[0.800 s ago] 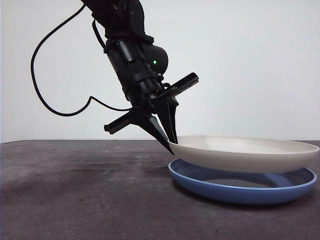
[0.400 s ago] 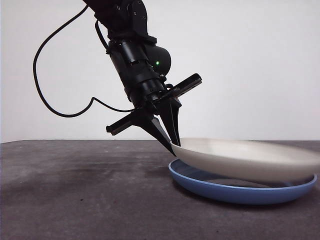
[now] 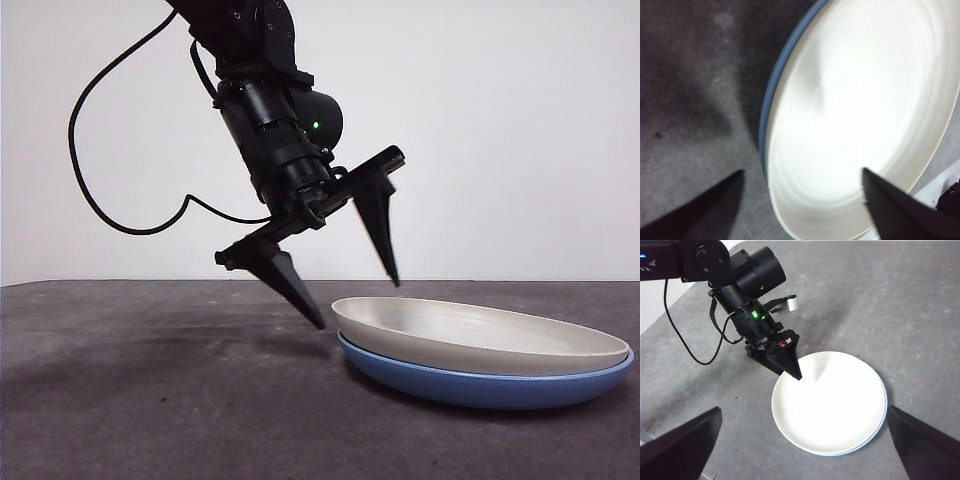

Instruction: Pick up the white plate, put it on the blue plate, put it on desk

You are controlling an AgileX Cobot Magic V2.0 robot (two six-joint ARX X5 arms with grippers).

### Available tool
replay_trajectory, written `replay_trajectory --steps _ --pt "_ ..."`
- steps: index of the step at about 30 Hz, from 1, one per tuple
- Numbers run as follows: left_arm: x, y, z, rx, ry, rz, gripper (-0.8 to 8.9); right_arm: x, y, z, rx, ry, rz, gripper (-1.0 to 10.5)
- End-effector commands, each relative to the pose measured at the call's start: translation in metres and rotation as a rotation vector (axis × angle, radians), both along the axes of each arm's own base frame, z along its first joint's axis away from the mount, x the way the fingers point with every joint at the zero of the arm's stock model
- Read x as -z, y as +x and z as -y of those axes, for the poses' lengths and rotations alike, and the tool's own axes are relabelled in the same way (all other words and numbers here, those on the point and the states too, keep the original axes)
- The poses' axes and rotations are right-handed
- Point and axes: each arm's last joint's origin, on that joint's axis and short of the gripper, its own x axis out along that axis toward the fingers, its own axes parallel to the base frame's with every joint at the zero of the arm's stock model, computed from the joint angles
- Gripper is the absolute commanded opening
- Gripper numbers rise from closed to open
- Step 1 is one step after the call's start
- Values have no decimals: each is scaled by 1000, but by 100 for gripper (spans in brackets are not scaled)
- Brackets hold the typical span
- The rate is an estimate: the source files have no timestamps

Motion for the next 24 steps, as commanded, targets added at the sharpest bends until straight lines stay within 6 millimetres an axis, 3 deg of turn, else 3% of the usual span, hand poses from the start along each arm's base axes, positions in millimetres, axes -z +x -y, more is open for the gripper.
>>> replay_trajectory --steps 1,6,12,20,24 --pt "-3 4 9 23 -22 22 480 -5 -2 0 -5 9 13 566" --pt "-19 6 12 46 -38 57 494 -5 -2 0 -5 9 12 566" --pt "-45 6 8 87 37 138 660 -5 -2 0 -5 9 12 567" --pt "-86 -4 -1 152 95 199 666 -5 -2 0 -2 8 14 567" --pt "-115 -18 -12 195 76 251 666 -5 -2 0 0 9 13 567"
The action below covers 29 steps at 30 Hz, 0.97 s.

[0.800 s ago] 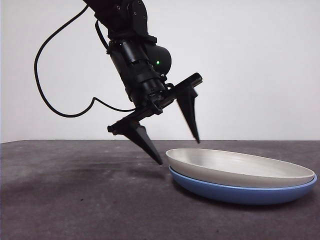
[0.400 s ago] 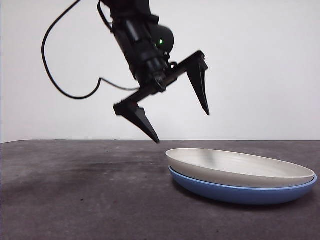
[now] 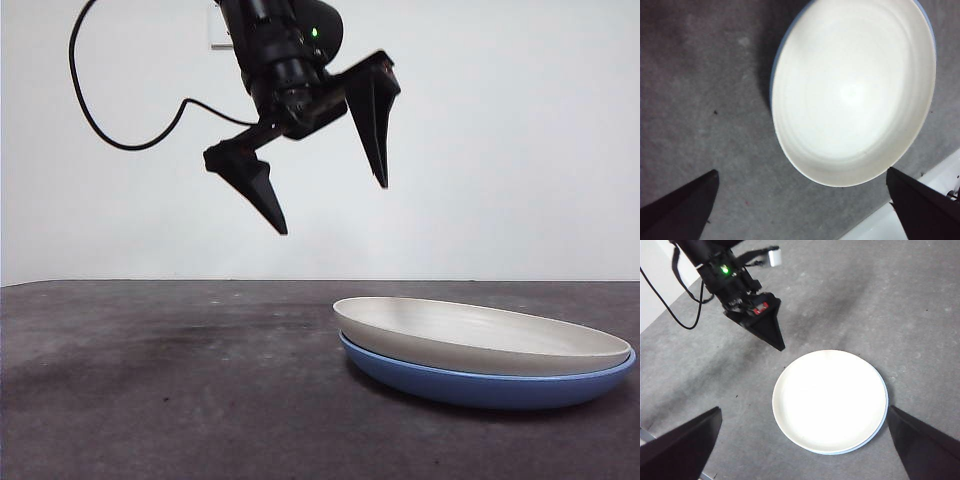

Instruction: Pick up the white plate, put it on the blue plate, put it on desk

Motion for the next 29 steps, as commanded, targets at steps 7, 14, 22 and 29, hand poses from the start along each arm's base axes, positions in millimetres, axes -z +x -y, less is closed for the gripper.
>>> replay_trajectory --steps 7,14,22,29 --pt "-107 -57 -39 68 -96 281 666 -5 0 0 32 44 -15 567" --pt "-164 -129 -91 84 -176 447 666 -2 6 -1 68 42 -71 566" --pt "-167 -217 -156 111 -227 591 666 2 14 -4 67 22 -117 567" --pt "-148 -270 -196 75 -247 720 665 4 21 -7 60 13 -150 567"
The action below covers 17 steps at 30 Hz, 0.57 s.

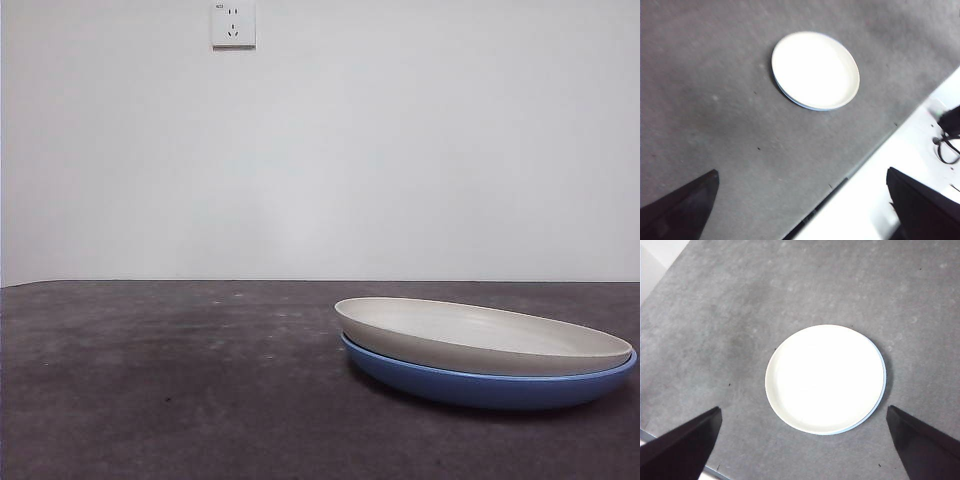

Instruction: Pick up the white plate, put it on the blue plate, put it on desk

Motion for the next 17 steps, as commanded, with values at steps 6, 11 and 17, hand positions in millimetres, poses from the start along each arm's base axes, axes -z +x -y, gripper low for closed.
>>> replay_trajectory --steps 6,11,17 --pt "19 -44 -31 17 -65 123 665 3 5 -2 2 -22 -94 567" --pt "31 -61 -43 22 -95 172 665 13 12 -4 53 -21 -251 566" --pt "32 -70 -50 24 -117 207 665 27 39 -15 53 -33 -430 566"
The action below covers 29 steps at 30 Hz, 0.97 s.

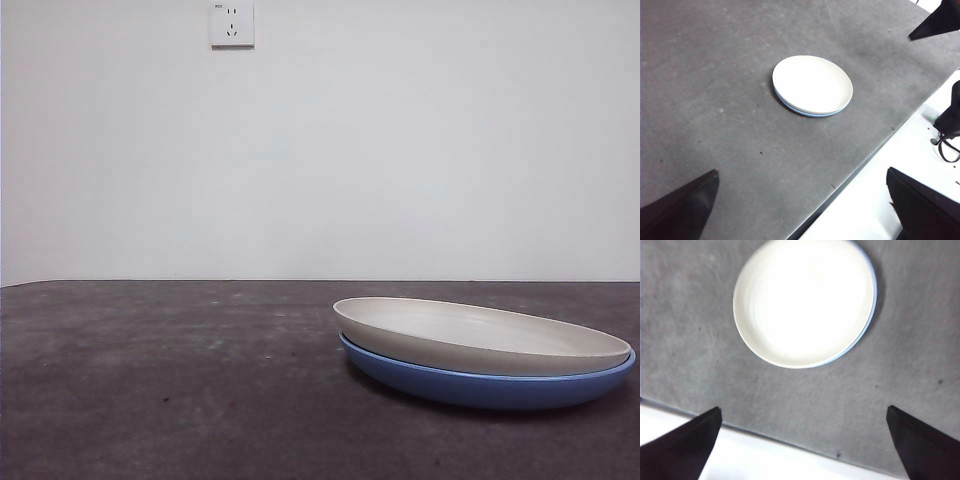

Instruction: Pick up the white plate, put it on the blue plate, put it on desk

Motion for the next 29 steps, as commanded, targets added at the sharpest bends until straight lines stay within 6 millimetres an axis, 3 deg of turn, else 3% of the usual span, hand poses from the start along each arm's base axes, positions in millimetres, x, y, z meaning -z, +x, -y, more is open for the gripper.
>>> replay_trajectory --steps 1,9,18,23,29 --pt "-4 -2 -1 12 -10 38 665 3 18 -8 -3 24 -62 566" --pt "-5 -2 -1 13 -17 49 665 36 81 -23 -60 -30 -163 566" --pt "-5 -2 -1 13 -17 50 665 92 148 -8 -46 -14 -272 566" --pt "-5 -2 -1 13 -18 51 665 117 170 -1 -45 16 -293 566" --pt "-5 -2 -1 13 -19 54 665 140 184 1 -60 32 -325 566"
